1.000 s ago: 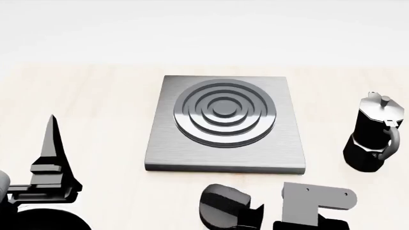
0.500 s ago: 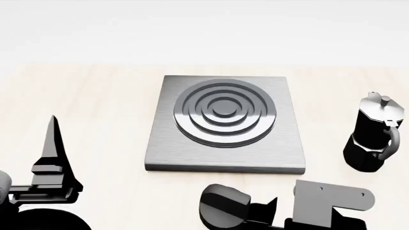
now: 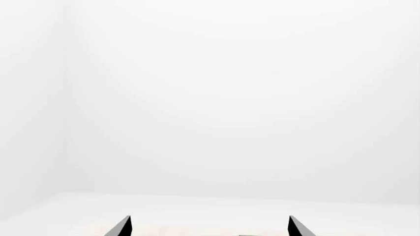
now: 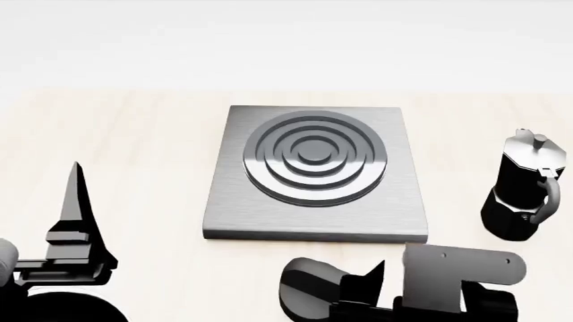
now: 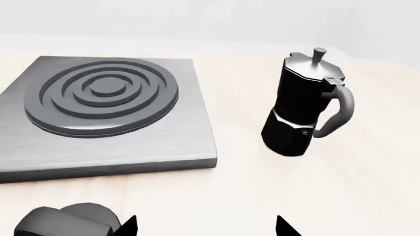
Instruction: Turn on the stove.
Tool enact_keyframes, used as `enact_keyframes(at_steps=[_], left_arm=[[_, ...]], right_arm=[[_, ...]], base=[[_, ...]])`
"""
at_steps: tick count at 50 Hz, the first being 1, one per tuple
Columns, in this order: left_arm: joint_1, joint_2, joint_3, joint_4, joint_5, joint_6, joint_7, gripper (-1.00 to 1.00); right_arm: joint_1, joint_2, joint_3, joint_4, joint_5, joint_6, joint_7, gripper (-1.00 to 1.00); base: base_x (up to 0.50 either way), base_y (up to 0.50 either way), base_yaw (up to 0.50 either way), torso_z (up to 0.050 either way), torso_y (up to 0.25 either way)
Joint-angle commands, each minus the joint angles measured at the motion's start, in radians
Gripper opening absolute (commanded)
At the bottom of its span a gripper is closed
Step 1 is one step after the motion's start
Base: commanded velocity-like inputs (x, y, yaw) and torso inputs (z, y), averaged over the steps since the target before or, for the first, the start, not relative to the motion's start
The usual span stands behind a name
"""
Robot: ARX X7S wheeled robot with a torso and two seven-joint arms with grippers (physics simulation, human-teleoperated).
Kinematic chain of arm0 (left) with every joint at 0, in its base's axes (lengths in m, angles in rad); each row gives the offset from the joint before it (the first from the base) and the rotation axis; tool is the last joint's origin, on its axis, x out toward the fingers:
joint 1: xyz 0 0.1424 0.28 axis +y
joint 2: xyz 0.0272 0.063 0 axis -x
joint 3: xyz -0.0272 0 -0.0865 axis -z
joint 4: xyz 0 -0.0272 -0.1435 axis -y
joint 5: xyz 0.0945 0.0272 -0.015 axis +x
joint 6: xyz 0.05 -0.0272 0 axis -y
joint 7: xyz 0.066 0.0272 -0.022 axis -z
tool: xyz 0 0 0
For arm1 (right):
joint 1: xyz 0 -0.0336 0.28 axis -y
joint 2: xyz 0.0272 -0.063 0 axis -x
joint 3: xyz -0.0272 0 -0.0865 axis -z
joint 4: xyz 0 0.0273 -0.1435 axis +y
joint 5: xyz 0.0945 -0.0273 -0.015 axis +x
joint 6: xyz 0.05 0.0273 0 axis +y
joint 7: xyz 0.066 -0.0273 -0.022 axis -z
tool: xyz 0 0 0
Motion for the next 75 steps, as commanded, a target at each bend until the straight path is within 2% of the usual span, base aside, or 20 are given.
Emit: enact_keyframes(at_steps=[1, 54, 75], left_arm=[[0.000, -0.002, 0.003, 0.001, -0.002, 0.001, -0.004, 1.00], [-0.002, -0.013, 0.012, -0.008, -0.009, 0.015, -0.015, 1.00], [-0.002, -0.019, 0.015, -0.003, -0.016, 0.012, -0.021, 1.00]], right_arm=[[0.008, 0.012, -0.008, -0.061, 0.004, 0.028, 0.031, 1.00], [0.074, 0.038, -0.047, -0.265, 0.033, 0.166, 0.160, 1.00], [0.107, 0.056, -0.108, -0.331, -0.012, 0.185, 0.190, 1.00]], base=[[0.00, 0.00, 0.00, 0.000, 0.000], [0.00, 0.00, 0.00, 0.000, 0.000], [0.00, 0.00, 0.00, 0.000, 0.000]])
